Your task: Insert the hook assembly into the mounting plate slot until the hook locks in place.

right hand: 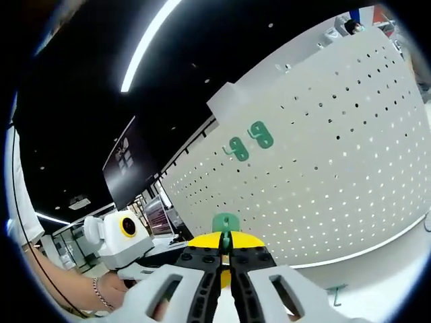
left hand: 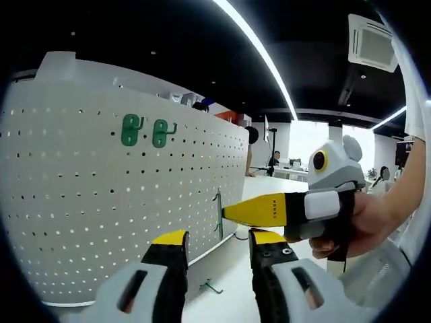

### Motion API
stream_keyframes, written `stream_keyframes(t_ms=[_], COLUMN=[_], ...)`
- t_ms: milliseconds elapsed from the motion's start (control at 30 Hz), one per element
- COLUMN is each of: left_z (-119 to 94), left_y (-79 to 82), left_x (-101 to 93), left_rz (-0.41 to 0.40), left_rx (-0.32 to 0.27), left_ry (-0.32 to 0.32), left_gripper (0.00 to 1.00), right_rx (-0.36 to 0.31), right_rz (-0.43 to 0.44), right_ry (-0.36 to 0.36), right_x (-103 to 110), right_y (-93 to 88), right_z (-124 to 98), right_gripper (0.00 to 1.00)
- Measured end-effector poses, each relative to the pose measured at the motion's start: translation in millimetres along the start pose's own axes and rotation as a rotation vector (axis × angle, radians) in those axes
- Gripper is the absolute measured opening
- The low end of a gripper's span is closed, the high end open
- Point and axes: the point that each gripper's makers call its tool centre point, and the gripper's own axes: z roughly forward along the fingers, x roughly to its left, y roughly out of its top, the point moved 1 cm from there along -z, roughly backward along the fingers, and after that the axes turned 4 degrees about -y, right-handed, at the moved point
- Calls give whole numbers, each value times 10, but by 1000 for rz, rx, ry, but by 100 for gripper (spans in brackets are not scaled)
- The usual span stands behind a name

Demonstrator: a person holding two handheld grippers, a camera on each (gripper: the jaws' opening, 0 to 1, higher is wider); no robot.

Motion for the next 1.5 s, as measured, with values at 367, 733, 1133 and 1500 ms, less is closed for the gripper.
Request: stream_keyframes(t_ms=[367,733,1133,1500], left_z=[69,63,44,-3], left_y=[-153,-195,-228,-234], left_x=[-84,-42,-31,0], left_rz=[43,46,41,34], left_rx=[67,87,97,85], left_ry=[-17,-6,1,17], left_gripper=[76,78,75,74], right_rx=[6,36,58,12], right_rz=[-1,-306,-505,-427], right_ry=[3,-22,-122,-193], right_x=[3,75,11,-173], right_y=[-15,52,93,357], right_z=[-4,6,30,128], right_gripper=[0,0,0,0])
